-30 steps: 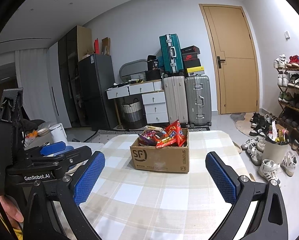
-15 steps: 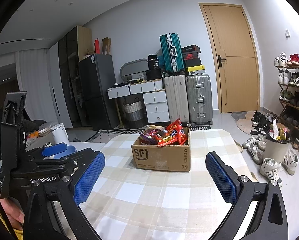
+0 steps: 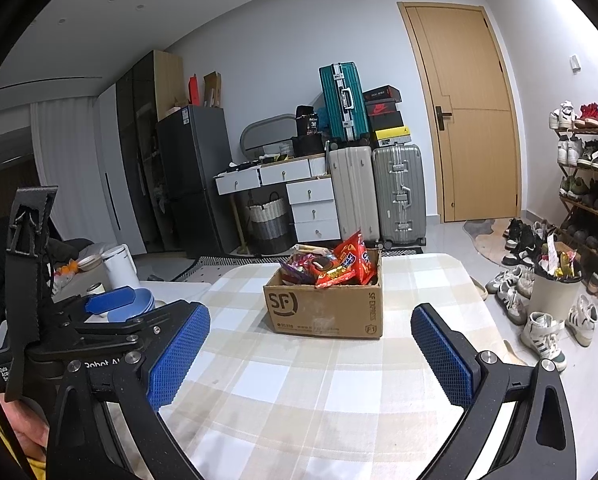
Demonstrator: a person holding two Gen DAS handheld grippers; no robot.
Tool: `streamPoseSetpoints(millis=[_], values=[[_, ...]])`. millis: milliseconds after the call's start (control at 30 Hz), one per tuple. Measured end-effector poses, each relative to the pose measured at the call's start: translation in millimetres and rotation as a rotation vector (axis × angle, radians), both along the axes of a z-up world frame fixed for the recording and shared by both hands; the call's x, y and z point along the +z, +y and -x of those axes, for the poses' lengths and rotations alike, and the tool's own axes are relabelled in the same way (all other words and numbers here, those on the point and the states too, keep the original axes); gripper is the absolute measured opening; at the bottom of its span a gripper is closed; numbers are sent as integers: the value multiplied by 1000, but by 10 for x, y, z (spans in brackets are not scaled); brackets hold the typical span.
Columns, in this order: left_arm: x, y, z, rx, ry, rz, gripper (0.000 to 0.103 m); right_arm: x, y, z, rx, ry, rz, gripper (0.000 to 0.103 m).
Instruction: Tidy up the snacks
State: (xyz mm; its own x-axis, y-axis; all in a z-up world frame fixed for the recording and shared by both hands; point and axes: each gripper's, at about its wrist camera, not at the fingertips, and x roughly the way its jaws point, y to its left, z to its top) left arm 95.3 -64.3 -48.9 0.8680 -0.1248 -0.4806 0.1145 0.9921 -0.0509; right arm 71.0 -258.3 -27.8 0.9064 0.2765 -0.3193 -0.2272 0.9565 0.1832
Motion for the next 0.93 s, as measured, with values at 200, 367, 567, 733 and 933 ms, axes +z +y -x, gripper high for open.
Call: streamPoseSetpoints(millis=[200,367,567,733,933], values=[[-37,30,-33,-10,8,3,102,-25,0,-4,1,4,-3,102],[-83,24,-46,-30,11,1,102,-53,9,-8,1,12,-2,102],[-215,42,-119,1,33,-29,102,-167,34,-44,3,39,17,102],[-522,257,-375,56,103,22,102,-422,-9,-170,0,104,22,102],[-1150,815,-891,141,286,174,102,-831,-175,-403,-24,219,20,102]])
